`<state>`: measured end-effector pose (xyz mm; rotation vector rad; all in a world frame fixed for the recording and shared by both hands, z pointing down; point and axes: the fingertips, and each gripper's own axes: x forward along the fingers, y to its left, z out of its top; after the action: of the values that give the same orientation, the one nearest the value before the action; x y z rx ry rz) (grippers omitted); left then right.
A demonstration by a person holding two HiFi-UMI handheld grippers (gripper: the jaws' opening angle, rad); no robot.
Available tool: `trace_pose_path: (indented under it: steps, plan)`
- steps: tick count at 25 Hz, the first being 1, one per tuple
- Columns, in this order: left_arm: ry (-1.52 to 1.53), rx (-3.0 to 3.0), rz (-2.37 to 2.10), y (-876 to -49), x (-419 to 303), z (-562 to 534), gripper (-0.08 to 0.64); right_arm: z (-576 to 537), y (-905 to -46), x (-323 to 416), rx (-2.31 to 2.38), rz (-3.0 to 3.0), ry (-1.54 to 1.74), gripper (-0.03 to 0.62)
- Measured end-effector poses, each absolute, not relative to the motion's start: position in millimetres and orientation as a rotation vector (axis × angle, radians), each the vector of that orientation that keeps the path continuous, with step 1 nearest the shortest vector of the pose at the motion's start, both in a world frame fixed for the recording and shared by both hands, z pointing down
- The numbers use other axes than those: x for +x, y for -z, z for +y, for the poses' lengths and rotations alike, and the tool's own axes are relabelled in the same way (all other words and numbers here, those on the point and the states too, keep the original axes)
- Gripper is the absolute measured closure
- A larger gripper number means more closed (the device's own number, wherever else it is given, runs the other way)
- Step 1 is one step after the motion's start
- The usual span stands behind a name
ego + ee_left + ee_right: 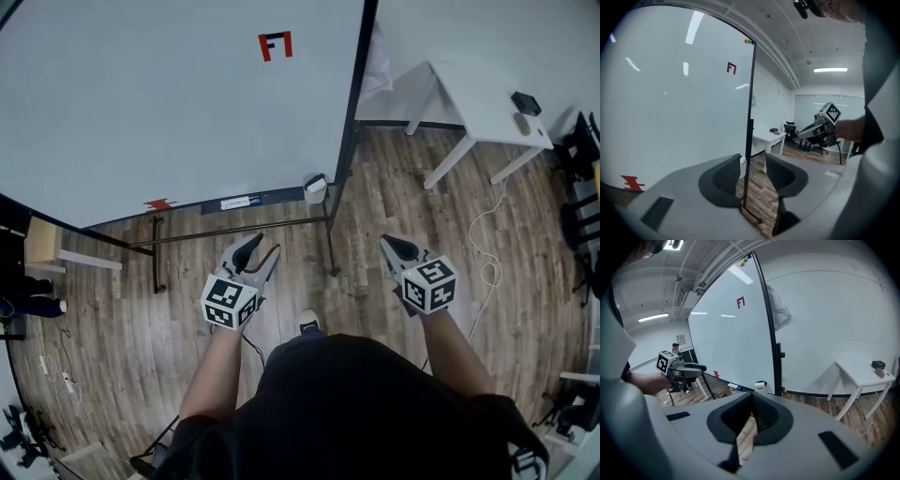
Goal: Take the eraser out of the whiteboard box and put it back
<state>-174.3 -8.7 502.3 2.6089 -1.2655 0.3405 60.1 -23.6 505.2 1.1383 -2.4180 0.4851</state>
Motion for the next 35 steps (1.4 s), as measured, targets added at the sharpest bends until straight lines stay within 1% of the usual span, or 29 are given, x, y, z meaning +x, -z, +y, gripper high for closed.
trace_pose_path:
  steps: [18,35]
  plan:
    - [-0.325,2.650,-1.166,-503.6,-211.4,-44.6,0.380,-48.3,-490.4,16.1,1.209,-2.404,-0.482,0.598]
    - [-0.326,2.686,-1.120,-502.8,-206.6,-53.2,0.380,-46.7,-488.3,17.0,1.257,-2.402,-0.494,0.598]
